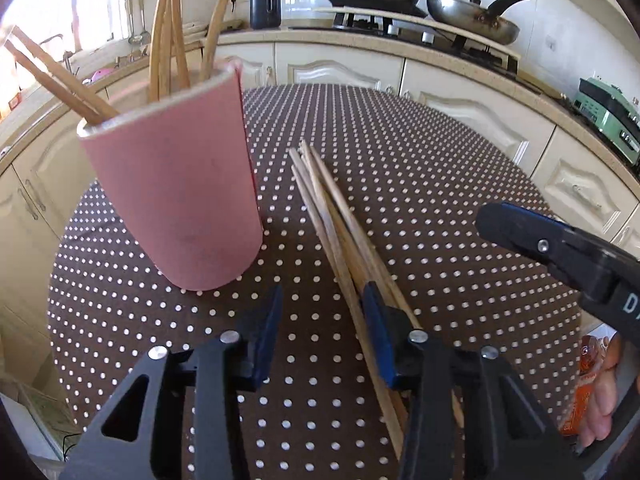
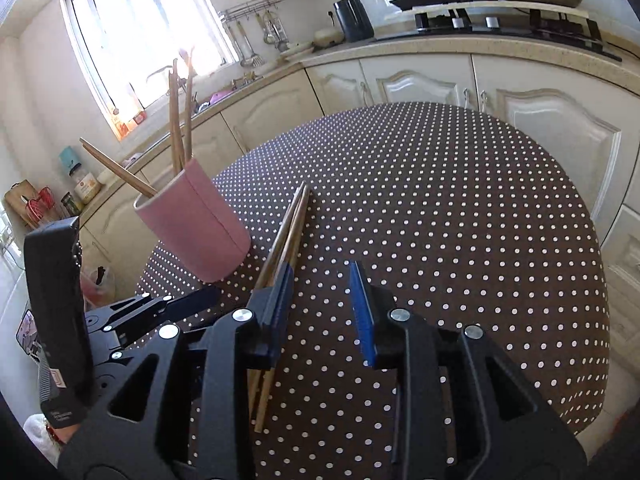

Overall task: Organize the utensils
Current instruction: 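Withdraw the open right gripper back over the chopstick pile, then lower the right gripper onto another loose chopstick and close on it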

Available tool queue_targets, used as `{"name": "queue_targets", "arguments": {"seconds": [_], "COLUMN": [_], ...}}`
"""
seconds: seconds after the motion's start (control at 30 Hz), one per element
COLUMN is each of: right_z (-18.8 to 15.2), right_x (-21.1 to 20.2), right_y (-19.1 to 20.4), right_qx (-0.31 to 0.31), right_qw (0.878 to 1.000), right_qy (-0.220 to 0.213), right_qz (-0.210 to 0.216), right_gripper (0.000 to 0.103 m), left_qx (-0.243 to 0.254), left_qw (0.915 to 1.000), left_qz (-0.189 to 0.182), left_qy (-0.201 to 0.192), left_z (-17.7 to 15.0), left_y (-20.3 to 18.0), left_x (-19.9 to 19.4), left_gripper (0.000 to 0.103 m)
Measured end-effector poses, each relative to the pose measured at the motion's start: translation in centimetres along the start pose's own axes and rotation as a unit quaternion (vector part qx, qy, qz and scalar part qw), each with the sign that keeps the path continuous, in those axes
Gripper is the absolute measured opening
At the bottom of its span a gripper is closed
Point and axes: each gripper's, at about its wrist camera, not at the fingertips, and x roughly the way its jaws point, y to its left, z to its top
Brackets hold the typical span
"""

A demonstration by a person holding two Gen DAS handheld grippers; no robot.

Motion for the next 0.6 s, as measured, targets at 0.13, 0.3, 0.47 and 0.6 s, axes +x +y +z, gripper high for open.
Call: {"name": "queue_targets", "arguments": {"seconds": [0.13,0.3,0.47,0.6], "right_z": [-0.2,-0.3,-0.4,-0.7], "right_x": [1.2,2.8,4.7,6.1], "right_y": [0.0,1.1,2.8,3.8], "right_qx": [-0.009,-0.036,-0.078,-0.099], "right_qw": [1.000,0.998,0.993,0.989], "right_qy": [0.024,0.054,0.081,0.094], "right_qz": [-0.001,-0.012,-0.037,-0.061], "right_gripper": [0.030,0.030,0.030,0.030], "left_qx": [-0.008,-0.003,-0.009,-0.014], "left_qw": [0.9999,0.9999,1.0000,0.9998], "left_qz": [-0.015,-0.010,-0.004,-0.008], "left_qy": [0.001,0.003,0.002,0.008], "left_z": [-0.3,-0.8,-1.2,-1.1], "left_y": [0.5,1.0,2.2,3.3], "left_x": [0.2,-0.4,-1.2,-1.3], "left_gripper": [0.035,0.035,0.033,0.033]}}
